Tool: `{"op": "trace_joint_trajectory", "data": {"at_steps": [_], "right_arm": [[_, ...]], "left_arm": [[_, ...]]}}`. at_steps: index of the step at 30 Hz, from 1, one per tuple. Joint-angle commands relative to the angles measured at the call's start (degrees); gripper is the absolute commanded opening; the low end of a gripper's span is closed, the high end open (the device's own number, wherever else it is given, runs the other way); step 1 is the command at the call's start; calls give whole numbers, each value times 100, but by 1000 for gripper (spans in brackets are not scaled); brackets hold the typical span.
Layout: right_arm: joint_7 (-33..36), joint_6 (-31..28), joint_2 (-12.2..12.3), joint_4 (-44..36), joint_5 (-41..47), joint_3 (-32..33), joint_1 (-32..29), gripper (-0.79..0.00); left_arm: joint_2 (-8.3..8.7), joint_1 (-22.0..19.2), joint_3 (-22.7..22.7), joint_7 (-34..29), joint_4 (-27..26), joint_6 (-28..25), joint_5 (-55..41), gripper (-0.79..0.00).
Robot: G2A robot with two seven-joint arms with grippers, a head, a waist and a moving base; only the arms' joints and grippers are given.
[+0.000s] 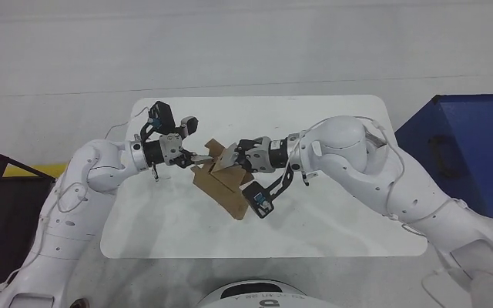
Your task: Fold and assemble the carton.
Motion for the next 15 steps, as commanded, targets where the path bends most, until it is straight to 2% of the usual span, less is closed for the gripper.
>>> {"op": "trace_joint_trajectory", "data": {"at_steps": [1, 8, 11, 15], "right_arm": [[-18, 36, 14, 16, -15, 45, -58, -785], [-60, 117, 179, 131, -199, 415, -501, -785], [-119, -263, 283, -50, -588, 480, -626, -785], [-45, -304, 391, -347, -674, 678, -963, -785]], "left_arm": [[5, 2, -50, 29, -3, 55, -76, 0], [68, 214, -530, 272, 14, 249, -229, 0], [101, 363, -741, 322, -29, 275, -203, 0], [131, 533, -928, 348, -145, 291, -180, 0]]}}
